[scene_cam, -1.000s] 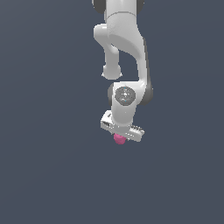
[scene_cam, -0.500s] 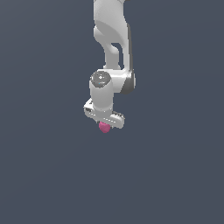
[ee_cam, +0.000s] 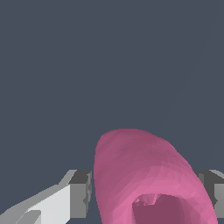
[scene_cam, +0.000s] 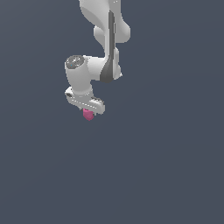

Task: Pick up the object and move it to a goal position.

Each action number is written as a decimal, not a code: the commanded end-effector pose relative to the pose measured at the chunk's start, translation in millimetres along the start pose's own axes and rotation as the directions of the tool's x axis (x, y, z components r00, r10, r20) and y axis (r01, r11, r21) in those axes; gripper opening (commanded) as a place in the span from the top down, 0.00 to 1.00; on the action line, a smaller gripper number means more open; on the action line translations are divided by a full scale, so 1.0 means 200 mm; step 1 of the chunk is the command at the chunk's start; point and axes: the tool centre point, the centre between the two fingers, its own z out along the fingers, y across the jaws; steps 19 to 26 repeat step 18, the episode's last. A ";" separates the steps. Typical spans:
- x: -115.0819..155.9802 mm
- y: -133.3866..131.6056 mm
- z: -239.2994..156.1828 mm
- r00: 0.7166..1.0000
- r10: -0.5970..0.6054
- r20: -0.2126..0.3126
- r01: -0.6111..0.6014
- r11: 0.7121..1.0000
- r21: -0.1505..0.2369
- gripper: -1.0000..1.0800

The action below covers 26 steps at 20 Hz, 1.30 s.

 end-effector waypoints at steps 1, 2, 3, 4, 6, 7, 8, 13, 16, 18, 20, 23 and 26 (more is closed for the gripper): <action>-0.03 0.12 -0.03 1.000 -0.001 0.000 0.001 1.000 0.001 1.00; -0.04 0.17 -0.04 1.000 -0.001 0.000 0.001 1.000 0.001 1.00; -0.04 0.21 -0.05 1.000 -0.001 0.000 0.001 1.000 0.001 1.00; -0.05 0.25 -0.06 1.000 -0.001 0.000 0.001 1.000 0.001 1.00; -0.06 0.32 -0.08 1.000 -0.001 0.000 0.001 1.000 0.001 1.00; -0.07 0.35 -0.08 1.000 -0.001 0.000 0.001 1.000 0.001 1.00; -0.07 0.38 -0.09 1.000 -0.001 0.000 0.001 1.000 0.000 1.00; -0.08 0.46 -0.11 1.000 -0.001 -0.001 0.001 1.000 -0.001 1.00; -0.08 0.47 -0.11 1.000 -0.001 -0.001 0.001 1.000 -0.001 1.00; -0.07 0.46 -0.11 1.000 -0.001 -0.001 0.001 1.000 -0.001 1.00; -0.07 0.46 -0.11 1.000 -0.001 -0.001 0.001 1.000 -0.001 1.00; -0.07 0.46 -0.11 1.000 -0.001 -0.001 0.001 1.000 -0.001 1.00; -0.07 0.46 -0.11 1.000 -0.001 -0.001 0.001 1.000 -0.001 1.00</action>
